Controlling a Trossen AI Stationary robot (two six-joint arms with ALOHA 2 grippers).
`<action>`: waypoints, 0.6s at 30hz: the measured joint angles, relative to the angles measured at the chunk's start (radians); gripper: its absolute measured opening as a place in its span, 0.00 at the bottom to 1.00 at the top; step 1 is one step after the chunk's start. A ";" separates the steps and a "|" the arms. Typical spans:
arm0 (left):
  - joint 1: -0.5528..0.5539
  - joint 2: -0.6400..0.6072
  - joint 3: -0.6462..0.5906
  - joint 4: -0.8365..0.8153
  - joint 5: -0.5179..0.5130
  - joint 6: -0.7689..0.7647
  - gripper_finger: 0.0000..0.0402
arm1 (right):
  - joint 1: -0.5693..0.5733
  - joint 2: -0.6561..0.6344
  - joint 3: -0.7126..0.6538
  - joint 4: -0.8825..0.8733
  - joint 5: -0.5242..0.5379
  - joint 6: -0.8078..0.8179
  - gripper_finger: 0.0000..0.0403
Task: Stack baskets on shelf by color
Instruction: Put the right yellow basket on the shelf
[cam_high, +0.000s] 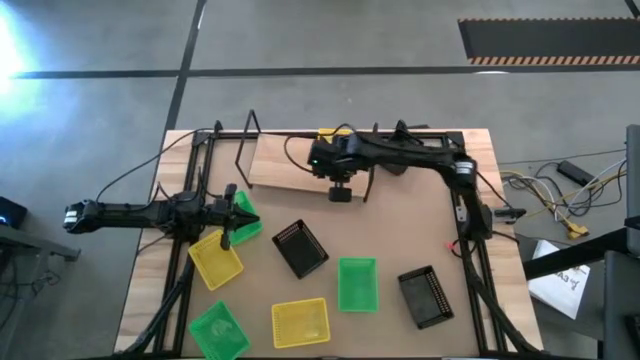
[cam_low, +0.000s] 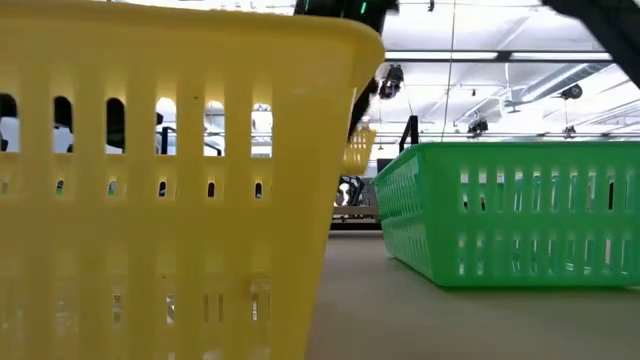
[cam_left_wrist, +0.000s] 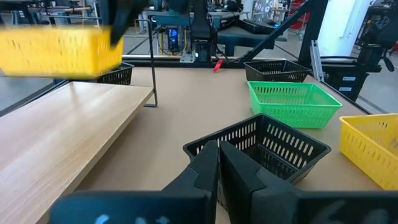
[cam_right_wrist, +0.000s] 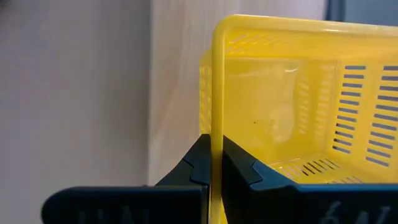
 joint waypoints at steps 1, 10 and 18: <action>0.000 0.000 0.000 0.000 0.000 0.000 0.00 | -0.011 0.024 -0.002 -0.010 0.000 0.005 0.02; 0.000 0.000 0.000 0.000 0.000 0.000 0.00 | -0.040 0.121 -0.016 -0.077 -0.051 0.033 0.02; 0.000 0.001 0.000 0.000 0.000 0.000 0.00 | -0.051 0.076 -0.105 -0.052 -0.045 0.087 0.04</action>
